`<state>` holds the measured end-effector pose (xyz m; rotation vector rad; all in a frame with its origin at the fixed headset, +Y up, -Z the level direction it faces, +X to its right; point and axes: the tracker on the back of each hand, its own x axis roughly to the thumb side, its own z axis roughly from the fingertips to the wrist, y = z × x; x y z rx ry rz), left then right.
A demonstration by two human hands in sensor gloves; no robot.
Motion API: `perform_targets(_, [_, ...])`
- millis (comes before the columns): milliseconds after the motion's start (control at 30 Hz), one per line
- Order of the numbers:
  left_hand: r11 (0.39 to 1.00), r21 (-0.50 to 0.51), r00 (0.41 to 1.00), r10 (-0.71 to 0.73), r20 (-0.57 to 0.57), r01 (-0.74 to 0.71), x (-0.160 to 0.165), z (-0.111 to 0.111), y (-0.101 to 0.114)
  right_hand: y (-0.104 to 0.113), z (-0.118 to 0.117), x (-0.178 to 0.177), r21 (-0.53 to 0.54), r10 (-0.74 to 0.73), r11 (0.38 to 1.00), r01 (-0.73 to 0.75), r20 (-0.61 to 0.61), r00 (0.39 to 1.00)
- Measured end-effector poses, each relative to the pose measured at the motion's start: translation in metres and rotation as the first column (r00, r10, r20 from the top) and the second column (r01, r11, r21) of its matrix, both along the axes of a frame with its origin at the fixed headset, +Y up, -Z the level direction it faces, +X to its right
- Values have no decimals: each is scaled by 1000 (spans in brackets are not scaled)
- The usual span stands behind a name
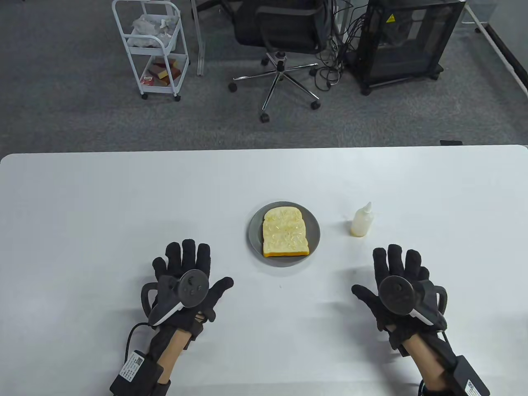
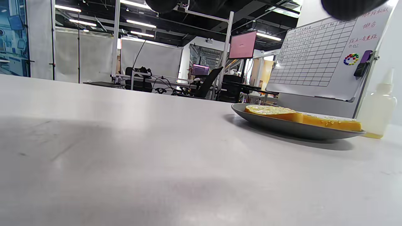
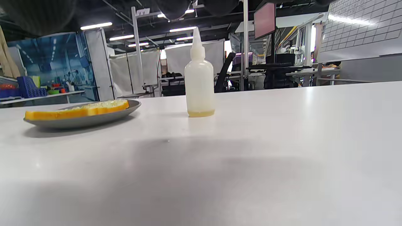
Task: Squeeze honey bottle to draw zigzag on toast
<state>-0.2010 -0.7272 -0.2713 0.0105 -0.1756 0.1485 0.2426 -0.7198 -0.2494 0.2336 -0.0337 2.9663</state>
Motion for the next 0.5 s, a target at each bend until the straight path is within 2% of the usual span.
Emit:
perform_targets(133, [1000,8,1000,8,0,-8,0,0,2,-1,-3,0,28,33,999,-33,6,999])
perform_targets(267, [1000,3,1000,5,-5,-5,0,0,1,-3,-19,4,59,-24,998,21,57,998])
perform_targets(400, [999,-12,999,39,-4,-39,0,0,0,-3,-54,18,127,-247,966,227,174,953])
perform_targets(500, [999,-11,999,45,0,-45,0,0,-1,-9,-90,31,133,-436,900,416,287,853])
